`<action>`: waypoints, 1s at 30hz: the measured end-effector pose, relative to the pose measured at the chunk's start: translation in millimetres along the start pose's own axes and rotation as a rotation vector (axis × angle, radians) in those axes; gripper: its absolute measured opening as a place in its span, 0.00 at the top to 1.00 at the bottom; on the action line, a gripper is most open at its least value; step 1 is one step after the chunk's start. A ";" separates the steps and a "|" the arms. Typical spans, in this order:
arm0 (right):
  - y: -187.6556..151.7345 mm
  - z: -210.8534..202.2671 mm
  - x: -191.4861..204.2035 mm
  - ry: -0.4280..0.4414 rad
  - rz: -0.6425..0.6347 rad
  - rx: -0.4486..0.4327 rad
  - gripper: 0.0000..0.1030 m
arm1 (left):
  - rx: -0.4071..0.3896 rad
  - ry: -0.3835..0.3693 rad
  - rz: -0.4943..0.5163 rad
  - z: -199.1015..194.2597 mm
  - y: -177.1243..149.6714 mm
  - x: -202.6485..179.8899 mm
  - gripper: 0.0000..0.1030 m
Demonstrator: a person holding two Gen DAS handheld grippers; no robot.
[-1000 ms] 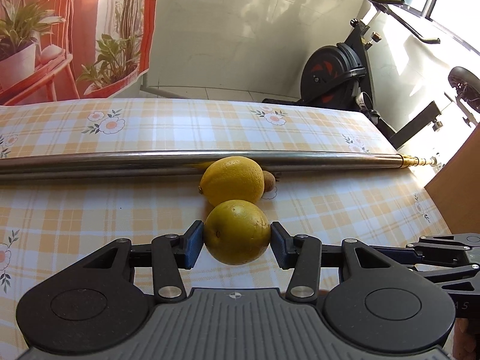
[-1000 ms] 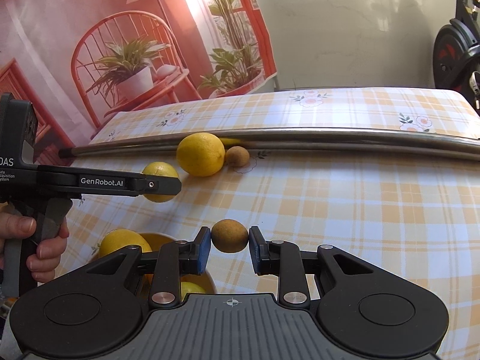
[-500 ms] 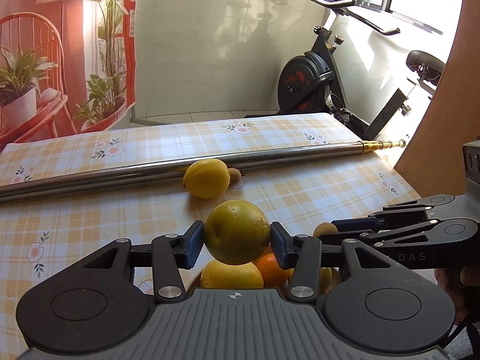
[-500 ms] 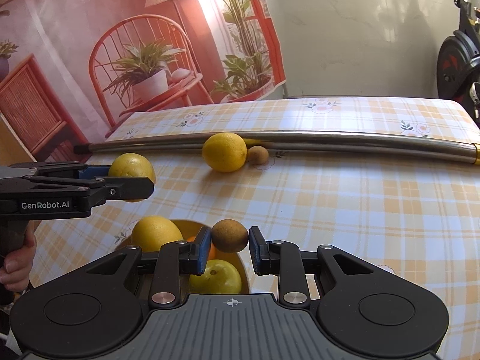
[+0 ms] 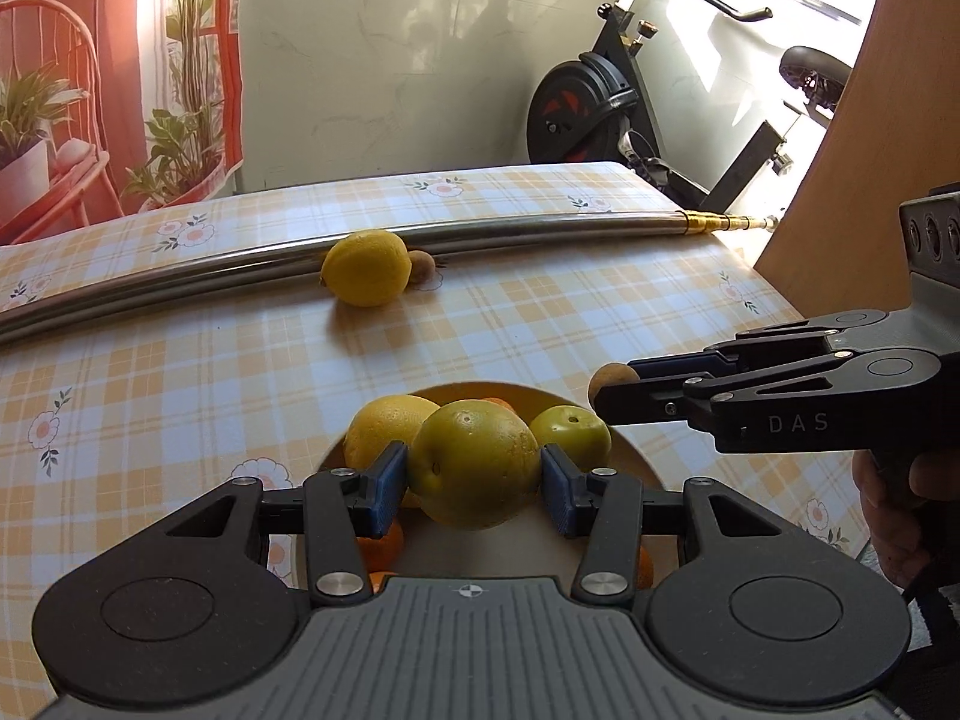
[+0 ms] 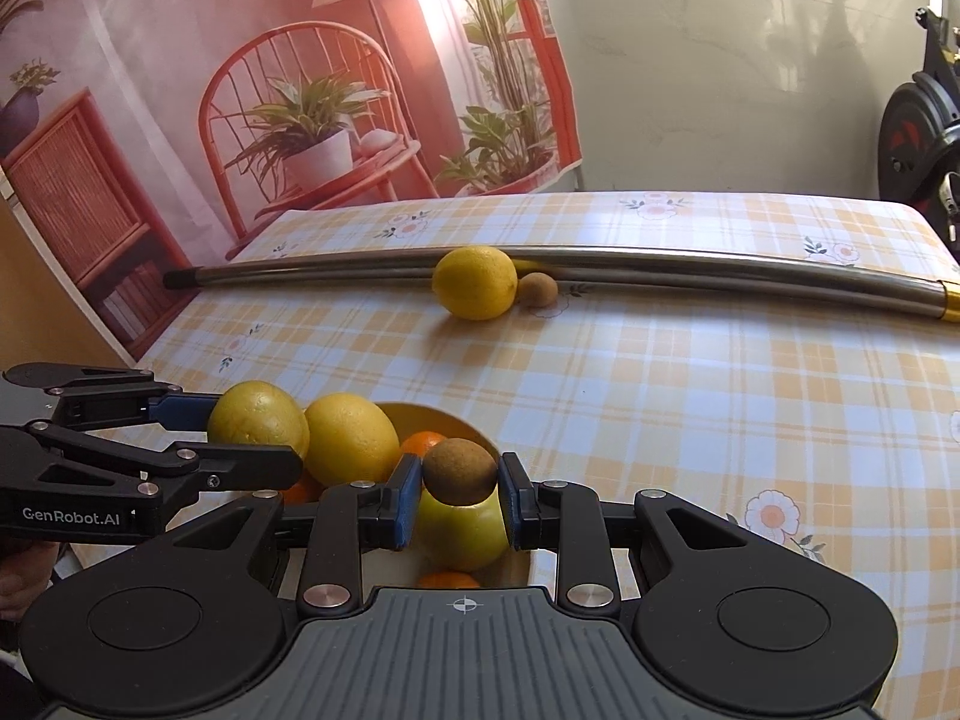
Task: Organize fruits
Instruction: 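Carry the lemon and kiwi over the plate and lower the lemon with the left gripper, then open the left gripper on the lemon while the right gripper lowers and releases the kiwi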
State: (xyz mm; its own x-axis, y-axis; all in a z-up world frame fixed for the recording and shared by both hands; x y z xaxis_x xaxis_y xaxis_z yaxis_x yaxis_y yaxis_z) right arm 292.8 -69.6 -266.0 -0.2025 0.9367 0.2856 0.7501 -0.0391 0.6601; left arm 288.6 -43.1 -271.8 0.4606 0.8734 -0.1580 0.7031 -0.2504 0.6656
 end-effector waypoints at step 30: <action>-7.9 -5.8 -20.3 -0.028 0.027 0.000 0.76 | 0.148 -0.051 -0.039 55.2 -20.8 -16.8 0.51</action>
State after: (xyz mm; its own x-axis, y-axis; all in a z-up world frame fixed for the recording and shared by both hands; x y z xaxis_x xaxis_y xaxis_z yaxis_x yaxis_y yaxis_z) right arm 287.4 -90.3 -272.9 -0.1646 0.9446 0.2840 0.7553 -0.0645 0.6522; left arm 296.1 -75.6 -323.2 0.4554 0.8624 -0.2212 0.7914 -0.2782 0.5444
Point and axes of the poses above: each gripper's, at about its wrist camera, not at the fingertips, and z roughly the way its jaws point, x to its left, y to its top, the point moved 9 cm from there along z, roughly the way its jaws point, and after that the axes turned 1 degree about -z, right-handed, at the moved point
